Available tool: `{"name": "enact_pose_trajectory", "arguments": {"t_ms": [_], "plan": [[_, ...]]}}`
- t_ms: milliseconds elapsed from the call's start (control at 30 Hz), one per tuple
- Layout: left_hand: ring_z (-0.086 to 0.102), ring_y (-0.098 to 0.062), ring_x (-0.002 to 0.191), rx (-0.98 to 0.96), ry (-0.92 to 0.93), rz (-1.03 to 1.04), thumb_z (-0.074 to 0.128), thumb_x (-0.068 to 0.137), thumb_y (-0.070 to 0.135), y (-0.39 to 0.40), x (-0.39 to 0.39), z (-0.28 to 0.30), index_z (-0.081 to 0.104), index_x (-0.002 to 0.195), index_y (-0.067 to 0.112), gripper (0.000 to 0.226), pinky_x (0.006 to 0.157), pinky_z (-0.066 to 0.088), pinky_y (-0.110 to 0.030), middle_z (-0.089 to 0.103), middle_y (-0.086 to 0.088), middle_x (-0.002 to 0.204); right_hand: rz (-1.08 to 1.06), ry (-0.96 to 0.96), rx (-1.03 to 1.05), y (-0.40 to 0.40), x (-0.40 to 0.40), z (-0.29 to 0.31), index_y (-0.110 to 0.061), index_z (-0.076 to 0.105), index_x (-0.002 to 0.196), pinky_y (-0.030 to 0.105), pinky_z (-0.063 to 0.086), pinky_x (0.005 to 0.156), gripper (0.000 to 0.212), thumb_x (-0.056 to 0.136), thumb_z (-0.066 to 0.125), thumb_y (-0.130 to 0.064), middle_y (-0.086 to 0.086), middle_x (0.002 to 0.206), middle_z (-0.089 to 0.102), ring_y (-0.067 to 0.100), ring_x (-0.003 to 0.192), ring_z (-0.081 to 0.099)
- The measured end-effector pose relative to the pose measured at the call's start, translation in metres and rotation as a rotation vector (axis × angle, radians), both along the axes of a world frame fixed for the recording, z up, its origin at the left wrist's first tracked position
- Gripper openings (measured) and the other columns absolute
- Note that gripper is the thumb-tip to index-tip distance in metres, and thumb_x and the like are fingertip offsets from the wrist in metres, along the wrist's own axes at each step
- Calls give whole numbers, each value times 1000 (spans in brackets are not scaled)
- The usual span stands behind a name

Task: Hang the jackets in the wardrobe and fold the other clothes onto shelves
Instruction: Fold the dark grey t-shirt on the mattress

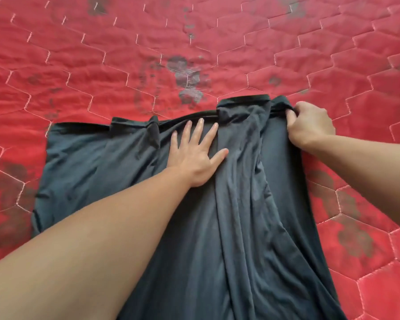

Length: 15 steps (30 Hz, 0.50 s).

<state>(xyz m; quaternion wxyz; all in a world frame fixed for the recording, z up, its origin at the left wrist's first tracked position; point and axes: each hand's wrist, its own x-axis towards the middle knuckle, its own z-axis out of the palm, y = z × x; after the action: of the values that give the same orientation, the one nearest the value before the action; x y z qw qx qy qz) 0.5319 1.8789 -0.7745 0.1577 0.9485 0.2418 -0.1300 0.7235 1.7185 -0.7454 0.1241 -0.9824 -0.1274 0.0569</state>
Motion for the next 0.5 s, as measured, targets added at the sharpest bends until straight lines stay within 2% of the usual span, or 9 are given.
{"name": "enact_pose_trajectory", "arguments": {"t_ms": [67,133,233,300,333,400,500], "plan": [[-18,-18,148,11,-12,-21,19,93,69,4,8,-3,-4,153,42,69,119,-11,-48,-13,5,163,-39,10,78,-3,7,-1,-13,58,107,42,43,89,31,98,43,-39,18,119,60,40,108,56],[-17,-17,149,-7,-50,-7,20,93,69,4,12,-4,1,153,42,68,119,-11,-48,-10,5,163,4,-33,159,-2,-3,-2,-15,52,121,43,41,93,35,96,46,-39,14,130,50,36,115,51],[-11,-18,150,47,-194,14,23,95,63,-4,2,-4,9,152,44,62,118,-11,-51,-2,6,164,443,-243,183,-8,-50,-7,-14,44,139,44,35,101,56,91,49,-42,11,144,40,33,128,41],[-9,-21,150,104,-182,19,21,96,63,-12,-12,-4,8,152,45,61,117,-11,-52,-1,6,164,702,-207,87,-26,-82,-21,-13,40,145,44,29,109,64,91,40,-48,12,152,36,30,138,35],[-10,-21,150,122,-126,24,19,95,65,-15,-21,-5,5,152,45,62,118,-10,-53,-3,6,164,728,-153,13,-36,-94,-29,-15,35,148,43,23,114,67,92,33,-52,10,156,31,27,143,29],[-14,-21,149,120,-38,25,17,94,66,-19,-34,-4,0,152,43,64,118,-9,-53,-8,5,164,592,-79,-52,-51,-102,-38,-17,26,152,40,10,119,69,94,27,-54,6,160,22,21,148,17],[-14,-19,149,87,-72,-13,17,95,64,-35,-47,3,0,153,42,64,118,-11,-52,-6,4,164,512,-61,-42,-52,-106,-29,-18,22,153,39,5,120,67,97,33,-52,6,162,17,20,149,12]]}}
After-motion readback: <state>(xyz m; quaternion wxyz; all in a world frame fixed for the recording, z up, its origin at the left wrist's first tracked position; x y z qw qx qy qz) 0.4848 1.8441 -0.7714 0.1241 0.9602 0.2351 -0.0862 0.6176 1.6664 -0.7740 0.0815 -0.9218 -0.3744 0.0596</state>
